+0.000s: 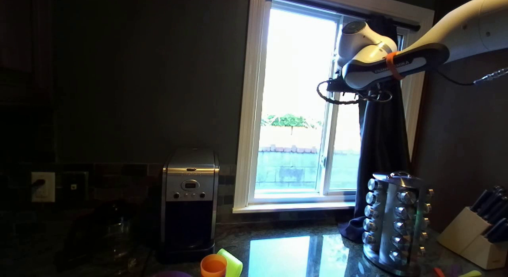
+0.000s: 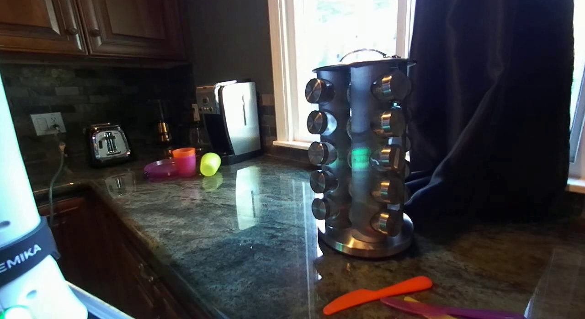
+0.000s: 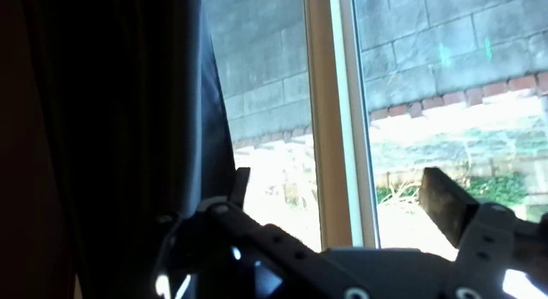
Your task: Close the window curtains
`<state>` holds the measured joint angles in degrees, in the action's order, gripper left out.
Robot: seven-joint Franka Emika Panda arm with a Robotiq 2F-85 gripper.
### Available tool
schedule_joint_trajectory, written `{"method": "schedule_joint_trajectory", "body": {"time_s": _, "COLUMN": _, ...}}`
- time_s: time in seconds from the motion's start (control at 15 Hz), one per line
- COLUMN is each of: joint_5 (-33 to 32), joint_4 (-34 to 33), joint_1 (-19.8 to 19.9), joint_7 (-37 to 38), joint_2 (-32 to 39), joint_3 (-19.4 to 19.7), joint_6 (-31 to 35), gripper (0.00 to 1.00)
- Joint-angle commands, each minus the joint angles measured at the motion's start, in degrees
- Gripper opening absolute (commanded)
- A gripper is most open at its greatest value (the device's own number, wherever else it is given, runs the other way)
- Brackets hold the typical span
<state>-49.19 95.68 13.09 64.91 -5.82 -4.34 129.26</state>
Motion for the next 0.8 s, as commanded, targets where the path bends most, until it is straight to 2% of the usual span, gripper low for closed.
{"method": "schedule_joint_trajectory", "body": {"time_s": 0.0, "joint_5": -10.28, "joint_4": -11.68, "joint_1": -0.06, "joint_7": 10.08, "joint_2": 7.37, "joint_3": -0.97, "joint_6": -5.97, "gripper": 1.00}}
{"method": "schedule_joint_trajectory", "body": {"time_s": 0.07, "joint_5": -14.12, "joint_4": -13.90, "joint_1": -3.49, "joint_7": 12.55, "joint_2": 8.81, "joint_3": 1.96, "joint_6": -7.06, "gripper": 1.00}}
{"method": "schedule_joint_trajectory", "body": {"time_s": 0.13, "joint_5": -9.05, "joint_4": -8.03, "joint_1": -3.76, "joint_7": 7.61, "joint_2": 4.82, "joint_3": 3.24, "joint_6": -3.97, "gripper": 1.00}}
{"method": "schedule_joint_trajectory", "body": {"time_s": 0.27, "joint_5": -11.98, "joint_4": -11.70, "joint_1": -4.68, "joint_7": 10.04, "joint_2": 7.23, "joint_3": 3.87, "joint_6": -5.27, "gripper": 1.00}}
{"method": "schedule_joint_trajectory", "body": {"time_s": 0.33, "joint_5": -12.52, "joint_4": -12.27, "joint_1": -2.15, "joint_7": 10.55, "joint_2": 7.82, "joint_3": 1.22, "joint_6": -5.30, "gripper": 1.00}}
{"method": "schedule_joint_trajectory", "body": {"time_s": 0.67, "joint_5": -12.69, "joint_4": -13.23, "joint_1": -2.39, "joint_7": 10.66, "joint_2": 8.46, "joint_3": 1.43, "joint_6": -5.36, "gripper": 1.00}}
{"method": "schedule_joint_trajectory", "body": {"time_s": 0.73, "joint_5": -17.70, "joint_4": -14.26, "joint_1": -2.44, "joint_7": 13.58, "joint_2": 9.22, "joint_3": 1.72, "joint_6": -5.15, "gripper": 1.00}}
